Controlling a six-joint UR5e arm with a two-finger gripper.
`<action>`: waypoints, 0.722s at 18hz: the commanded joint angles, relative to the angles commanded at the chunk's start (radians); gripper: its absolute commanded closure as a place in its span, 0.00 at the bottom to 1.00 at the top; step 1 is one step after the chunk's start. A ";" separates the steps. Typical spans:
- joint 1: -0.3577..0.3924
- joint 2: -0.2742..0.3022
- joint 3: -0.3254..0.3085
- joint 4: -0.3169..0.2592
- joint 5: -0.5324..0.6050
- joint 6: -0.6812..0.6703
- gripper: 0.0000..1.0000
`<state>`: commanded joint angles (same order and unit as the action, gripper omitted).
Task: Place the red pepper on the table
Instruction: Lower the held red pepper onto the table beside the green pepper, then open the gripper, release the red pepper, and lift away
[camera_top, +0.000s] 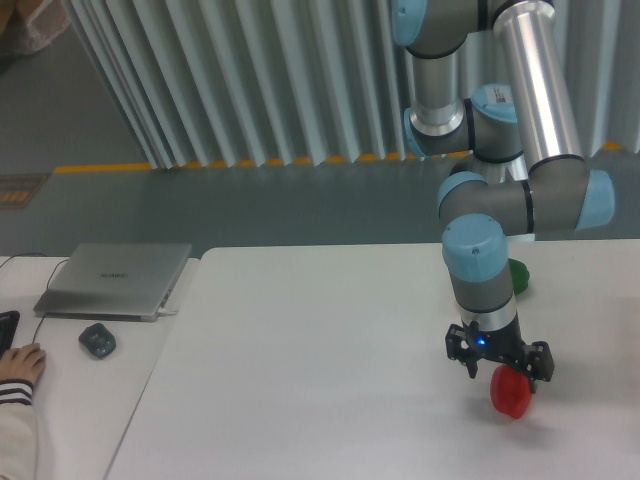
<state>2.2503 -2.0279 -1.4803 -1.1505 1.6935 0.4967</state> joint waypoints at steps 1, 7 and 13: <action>0.000 0.003 0.002 -0.003 0.014 0.050 0.00; 0.011 0.043 0.009 -0.012 0.017 0.319 0.00; 0.096 0.132 0.017 -0.234 0.028 0.741 0.00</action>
<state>2.3468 -1.8961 -1.4634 -1.3849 1.7211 1.2375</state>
